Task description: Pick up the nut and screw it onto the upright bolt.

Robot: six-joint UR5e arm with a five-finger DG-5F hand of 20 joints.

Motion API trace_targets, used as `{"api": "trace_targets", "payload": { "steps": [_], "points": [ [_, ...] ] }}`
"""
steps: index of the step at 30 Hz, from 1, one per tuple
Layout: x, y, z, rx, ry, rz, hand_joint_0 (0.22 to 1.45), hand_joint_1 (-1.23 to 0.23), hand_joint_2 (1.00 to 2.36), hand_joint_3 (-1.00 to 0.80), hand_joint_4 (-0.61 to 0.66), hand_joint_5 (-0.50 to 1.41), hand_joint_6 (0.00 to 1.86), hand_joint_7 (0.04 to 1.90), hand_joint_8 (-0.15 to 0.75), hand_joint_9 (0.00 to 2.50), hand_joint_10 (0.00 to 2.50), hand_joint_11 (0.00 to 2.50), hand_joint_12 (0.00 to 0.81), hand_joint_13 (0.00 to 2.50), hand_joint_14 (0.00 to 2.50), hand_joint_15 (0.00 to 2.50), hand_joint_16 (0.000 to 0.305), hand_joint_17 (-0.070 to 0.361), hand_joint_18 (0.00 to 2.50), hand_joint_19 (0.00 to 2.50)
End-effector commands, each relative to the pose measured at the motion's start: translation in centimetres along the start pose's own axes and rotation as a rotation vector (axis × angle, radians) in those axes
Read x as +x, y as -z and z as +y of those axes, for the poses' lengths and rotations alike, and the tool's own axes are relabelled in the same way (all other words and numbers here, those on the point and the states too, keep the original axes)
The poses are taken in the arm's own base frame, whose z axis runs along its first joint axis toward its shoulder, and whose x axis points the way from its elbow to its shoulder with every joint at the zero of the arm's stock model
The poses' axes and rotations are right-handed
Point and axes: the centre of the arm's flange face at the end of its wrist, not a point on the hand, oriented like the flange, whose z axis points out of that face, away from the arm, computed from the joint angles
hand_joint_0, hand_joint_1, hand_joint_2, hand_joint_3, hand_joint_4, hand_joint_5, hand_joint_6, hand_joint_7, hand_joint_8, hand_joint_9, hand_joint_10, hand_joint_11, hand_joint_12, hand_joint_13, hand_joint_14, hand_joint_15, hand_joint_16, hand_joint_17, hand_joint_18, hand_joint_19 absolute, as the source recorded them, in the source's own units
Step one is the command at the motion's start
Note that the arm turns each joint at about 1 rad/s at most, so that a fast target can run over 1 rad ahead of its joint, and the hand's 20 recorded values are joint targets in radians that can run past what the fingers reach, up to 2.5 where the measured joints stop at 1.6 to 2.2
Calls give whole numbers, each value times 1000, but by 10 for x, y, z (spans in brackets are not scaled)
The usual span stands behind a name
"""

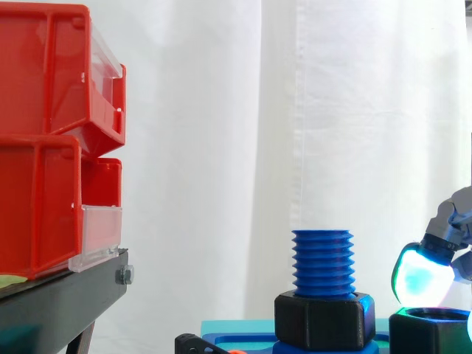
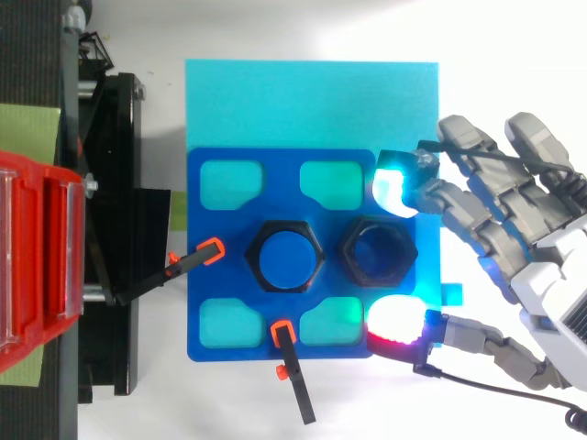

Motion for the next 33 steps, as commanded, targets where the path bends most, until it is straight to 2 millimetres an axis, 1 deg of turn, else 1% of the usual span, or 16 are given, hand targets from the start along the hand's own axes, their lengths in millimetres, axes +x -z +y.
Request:
{"api": "trace_targets", "payload": {
  "steps": [1, 21, 27, 33],
  "points": [
    [1, 0, 0, -1, -6, -1, 401, -609, 1000, -500, 177, -236, 502, 798, 256, 289, 0, 0, 333, 454, 0, 0, 41, 91, 266, 0],
    [2, 1, -1, -12, -28, 1, 422, -620, 1000, -500, 187, -224, 502, 855, 250, 304, 0, 0, 321, 473, 0, 0, 39, 87, 287, 0],
    [8, 2, -6, -19, -19, 4, 414, -623, 1000, -500, 190, -224, 503, 855, 252, 304, 0, 0, 324, 475, 0, 0, 39, 88, 295, 0],
    [10, 3, -6, -22, -30, 0, 383, -613, 1000, -500, 203, -224, 503, 855, 265, 305, 0, 0, 340, 485, 0, 0, 42, 95, 315, 0]
  ]
}}
